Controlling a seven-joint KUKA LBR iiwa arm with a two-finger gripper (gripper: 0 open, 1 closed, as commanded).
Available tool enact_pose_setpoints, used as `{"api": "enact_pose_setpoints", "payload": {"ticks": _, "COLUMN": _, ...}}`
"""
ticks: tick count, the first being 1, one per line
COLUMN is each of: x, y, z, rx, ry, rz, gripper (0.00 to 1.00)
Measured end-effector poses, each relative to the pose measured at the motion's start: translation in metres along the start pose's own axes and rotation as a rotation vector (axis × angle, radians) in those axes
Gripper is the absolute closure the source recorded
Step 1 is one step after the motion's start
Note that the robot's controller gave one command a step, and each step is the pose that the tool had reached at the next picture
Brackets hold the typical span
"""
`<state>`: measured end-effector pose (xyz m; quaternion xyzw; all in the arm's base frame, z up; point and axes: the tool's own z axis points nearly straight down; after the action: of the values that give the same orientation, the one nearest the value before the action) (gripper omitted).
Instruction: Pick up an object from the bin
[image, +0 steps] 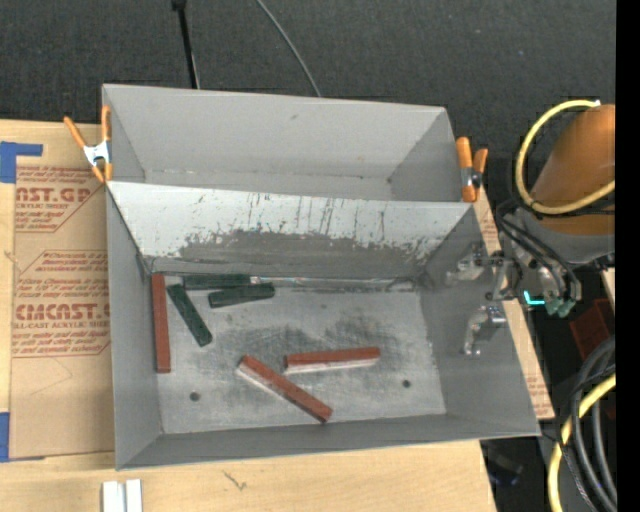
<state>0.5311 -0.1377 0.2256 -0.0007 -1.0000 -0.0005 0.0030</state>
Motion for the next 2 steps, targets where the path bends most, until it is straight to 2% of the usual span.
{"api": "enact_pose_setpoints", "payload": {"ticks": 1, "x": -0.002, "y": 0.001, "z": -0.005, "rx": 0.002, "ry": -0.008, "rz": -0.002, "gripper": 0.0}}
{"api": "enact_pose_setpoints", "payload": {"ticks": 2, "x": -0.009, "y": 0.041, "z": 0.062, "rx": 0.003, "ry": -0.013, "rz": -0.037, "gripper": 0.0}}
